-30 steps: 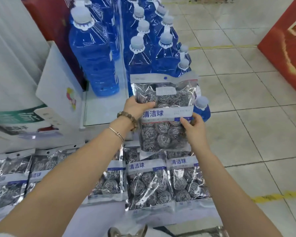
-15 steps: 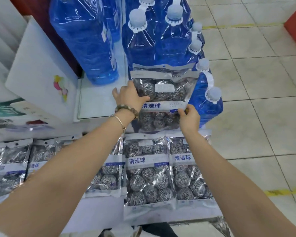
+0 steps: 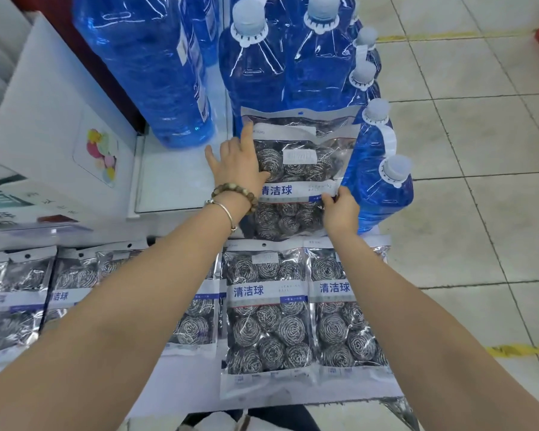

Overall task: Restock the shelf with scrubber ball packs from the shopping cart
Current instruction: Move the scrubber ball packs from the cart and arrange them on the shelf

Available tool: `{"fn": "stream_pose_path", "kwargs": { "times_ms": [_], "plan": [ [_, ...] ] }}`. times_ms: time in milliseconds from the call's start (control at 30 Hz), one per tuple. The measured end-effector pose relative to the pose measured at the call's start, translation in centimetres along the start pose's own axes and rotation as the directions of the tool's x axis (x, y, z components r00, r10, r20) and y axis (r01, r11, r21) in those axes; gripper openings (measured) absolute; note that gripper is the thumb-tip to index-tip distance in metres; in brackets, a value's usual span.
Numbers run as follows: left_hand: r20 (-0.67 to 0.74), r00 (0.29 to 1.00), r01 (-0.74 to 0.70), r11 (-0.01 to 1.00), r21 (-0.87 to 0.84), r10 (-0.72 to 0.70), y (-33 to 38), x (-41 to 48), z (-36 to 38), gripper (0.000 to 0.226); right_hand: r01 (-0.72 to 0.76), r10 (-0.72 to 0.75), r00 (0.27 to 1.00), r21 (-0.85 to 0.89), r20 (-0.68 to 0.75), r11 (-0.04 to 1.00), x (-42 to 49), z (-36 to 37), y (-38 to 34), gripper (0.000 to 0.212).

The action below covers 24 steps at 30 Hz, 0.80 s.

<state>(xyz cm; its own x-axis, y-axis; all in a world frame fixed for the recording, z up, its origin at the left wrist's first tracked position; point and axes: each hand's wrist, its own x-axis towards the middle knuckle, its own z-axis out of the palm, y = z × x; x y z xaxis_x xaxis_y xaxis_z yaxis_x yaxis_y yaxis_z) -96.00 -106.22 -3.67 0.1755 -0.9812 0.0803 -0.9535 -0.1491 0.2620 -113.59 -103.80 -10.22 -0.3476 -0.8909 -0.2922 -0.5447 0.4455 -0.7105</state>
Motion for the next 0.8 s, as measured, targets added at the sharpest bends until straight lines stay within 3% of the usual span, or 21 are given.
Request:
{"fn": "stream_pose_path", "kwargs": {
  "times_ms": [133,333,467,567,800],
  "plan": [
    [-0.015,1.000,0.007,1.000,0.015,-0.007,-0.3,0.0,0.1,0.090,0.015,-0.017,0.999,0.046,0.041,0.999,-0.4,-0.2,0.3,0.028],
    [-0.057,0.997,0.046,0.989,-0.139,-0.055,-0.3,-1.0,-1.1,0.098,0.057,-0.069,0.990,0.093,0.121,0.994,-3.4,-1.1,1.3,0.046],
    [-0.105,0.994,-0.040,0.986,-0.161,0.023,-1.2,-3.0,-1.7,0.080,0.068,-0.082,0.990,0.119,0.115,0.991,-5.1,-1.0,1.9,0.057],
    [-0.138,0.988,-0.092,0.971,-0.222,0.063,-2.0,-5.2,-2.1,0.062,0.113,-0.121,0.989,0.093,0.089,0.989,-6.3,-0.9,2.2,0.053],
    [0.046,0.998,0.064,0.875,-0.480,-0.047,-4.7,-13.1,-4.6,0.055,0.322,-0.323,0.935,0.032,0.147,0.946,-11.3,-0.9,-0.3,0.043]
  ]
}}
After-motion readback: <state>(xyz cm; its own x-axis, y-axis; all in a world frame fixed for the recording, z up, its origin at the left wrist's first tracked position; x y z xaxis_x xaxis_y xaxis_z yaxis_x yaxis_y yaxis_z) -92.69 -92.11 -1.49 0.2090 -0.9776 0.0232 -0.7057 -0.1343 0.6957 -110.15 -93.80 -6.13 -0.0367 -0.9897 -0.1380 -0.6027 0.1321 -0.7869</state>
